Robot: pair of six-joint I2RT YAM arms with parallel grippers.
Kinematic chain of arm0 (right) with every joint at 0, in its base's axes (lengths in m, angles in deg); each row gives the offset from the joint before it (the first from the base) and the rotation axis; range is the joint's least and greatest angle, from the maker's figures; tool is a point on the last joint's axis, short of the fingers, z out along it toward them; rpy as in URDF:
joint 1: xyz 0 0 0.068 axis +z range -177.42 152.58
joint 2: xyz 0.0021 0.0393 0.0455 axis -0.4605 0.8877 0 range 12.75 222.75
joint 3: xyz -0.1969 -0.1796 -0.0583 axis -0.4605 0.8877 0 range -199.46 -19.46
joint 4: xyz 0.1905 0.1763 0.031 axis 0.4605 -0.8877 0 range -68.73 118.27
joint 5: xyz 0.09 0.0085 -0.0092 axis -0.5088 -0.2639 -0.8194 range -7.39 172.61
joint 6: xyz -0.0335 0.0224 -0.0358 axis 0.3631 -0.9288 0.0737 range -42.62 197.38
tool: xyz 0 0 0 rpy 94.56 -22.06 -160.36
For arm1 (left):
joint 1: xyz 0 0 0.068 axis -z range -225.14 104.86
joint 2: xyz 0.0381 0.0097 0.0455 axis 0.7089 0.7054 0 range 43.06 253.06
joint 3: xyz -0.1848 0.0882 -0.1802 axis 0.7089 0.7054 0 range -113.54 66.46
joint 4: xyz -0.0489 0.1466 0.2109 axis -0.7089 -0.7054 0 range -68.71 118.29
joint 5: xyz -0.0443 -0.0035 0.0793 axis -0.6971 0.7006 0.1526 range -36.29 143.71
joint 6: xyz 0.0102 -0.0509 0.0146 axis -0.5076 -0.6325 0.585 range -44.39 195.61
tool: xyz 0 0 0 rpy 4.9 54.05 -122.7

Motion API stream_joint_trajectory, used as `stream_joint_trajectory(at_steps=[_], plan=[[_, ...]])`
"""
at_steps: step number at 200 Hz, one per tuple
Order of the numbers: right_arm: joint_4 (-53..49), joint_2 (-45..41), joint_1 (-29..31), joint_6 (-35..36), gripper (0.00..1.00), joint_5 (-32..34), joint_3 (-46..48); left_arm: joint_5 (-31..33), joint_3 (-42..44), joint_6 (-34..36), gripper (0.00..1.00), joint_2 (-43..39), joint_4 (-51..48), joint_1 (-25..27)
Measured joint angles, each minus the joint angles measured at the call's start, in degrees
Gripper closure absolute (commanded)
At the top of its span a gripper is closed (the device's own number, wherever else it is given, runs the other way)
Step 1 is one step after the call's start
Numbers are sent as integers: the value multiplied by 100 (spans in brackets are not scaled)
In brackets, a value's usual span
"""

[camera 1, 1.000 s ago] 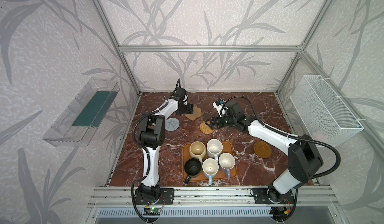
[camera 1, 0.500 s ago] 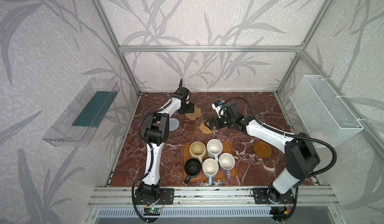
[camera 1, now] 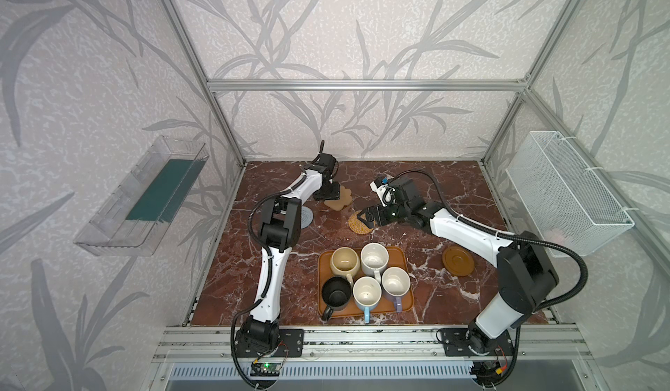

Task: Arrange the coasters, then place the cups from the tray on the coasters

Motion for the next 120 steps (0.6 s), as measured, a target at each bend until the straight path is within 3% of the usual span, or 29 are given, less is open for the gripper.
stream_joint_trajectory(at_steps=[26, 120], plan=[[0, 0, 0, -22, 2, -17, 0, 44, 28, -190, 48, -11, -17, 0], [13, 0, 0, -210, 2, -101, 2, 144, 2142, -1128, 54, -1257, 697, -2]])
